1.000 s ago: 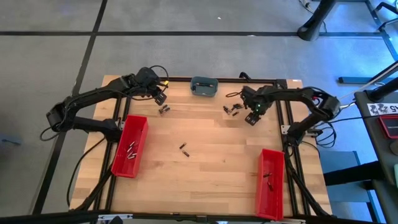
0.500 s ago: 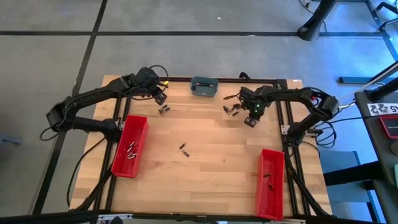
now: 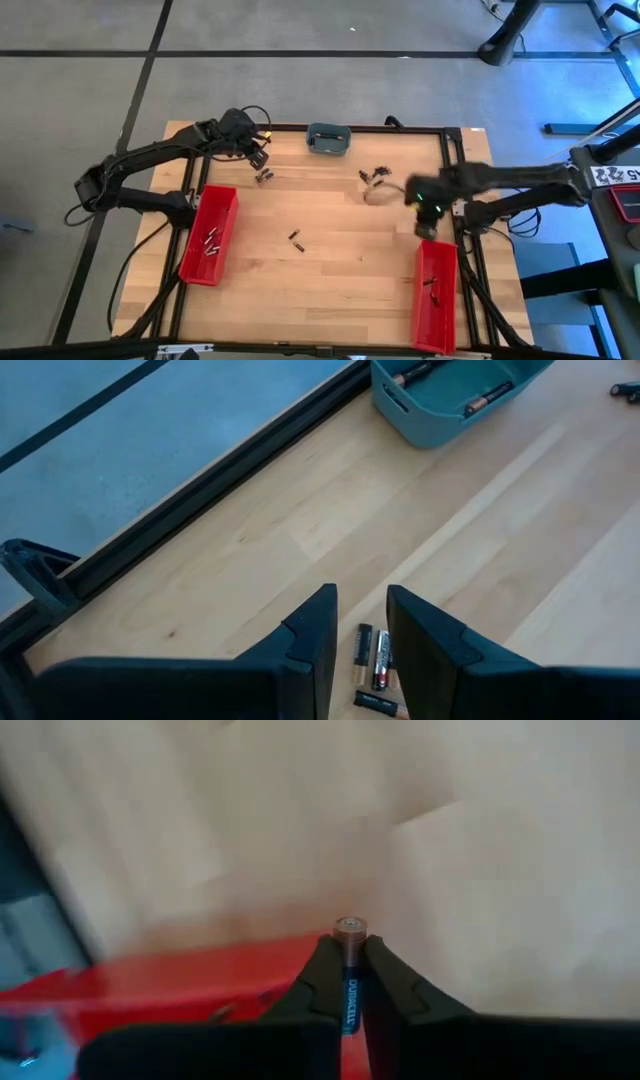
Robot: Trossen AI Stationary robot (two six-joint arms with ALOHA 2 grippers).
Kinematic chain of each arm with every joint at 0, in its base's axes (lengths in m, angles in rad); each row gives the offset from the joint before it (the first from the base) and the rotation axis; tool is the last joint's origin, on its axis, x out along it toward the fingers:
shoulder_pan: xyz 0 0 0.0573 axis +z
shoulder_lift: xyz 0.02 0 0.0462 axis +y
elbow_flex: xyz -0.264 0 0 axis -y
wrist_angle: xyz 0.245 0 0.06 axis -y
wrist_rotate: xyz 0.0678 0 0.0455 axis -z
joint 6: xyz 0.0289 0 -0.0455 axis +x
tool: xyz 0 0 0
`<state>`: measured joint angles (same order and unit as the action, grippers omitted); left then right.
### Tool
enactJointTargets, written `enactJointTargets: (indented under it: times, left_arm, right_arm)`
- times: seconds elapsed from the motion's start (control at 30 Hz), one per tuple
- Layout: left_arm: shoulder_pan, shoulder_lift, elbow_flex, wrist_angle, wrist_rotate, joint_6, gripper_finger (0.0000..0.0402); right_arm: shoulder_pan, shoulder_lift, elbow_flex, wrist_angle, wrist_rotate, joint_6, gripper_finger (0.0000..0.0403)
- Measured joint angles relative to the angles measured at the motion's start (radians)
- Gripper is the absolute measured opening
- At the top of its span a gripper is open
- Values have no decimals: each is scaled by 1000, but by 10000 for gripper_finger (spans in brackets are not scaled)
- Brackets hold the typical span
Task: Sort batteries
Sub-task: Put the small brown battery into the right red bin
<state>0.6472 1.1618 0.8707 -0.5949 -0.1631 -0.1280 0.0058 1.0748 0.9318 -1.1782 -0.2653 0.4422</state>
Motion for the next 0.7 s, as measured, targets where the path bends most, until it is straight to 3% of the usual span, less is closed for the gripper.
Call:
enactJointTargets:
  times: [0.17,0.33,0.5,0.7]
  left_arm:
    - [0,0,0,2,0,0,82]
    - [0,0,0,4,0,-1,82]
    - [0,0,0,5,0,-1,82]
    - [0,0,0,5,0,4,82]
  right_arm:
    - [364,-51,0,79,17,349,12]
    - [635,25,1,107,121,528,12]
    - [752,176,1,104,166,548,12]
    - [774,321,-33,167,238,489,13]
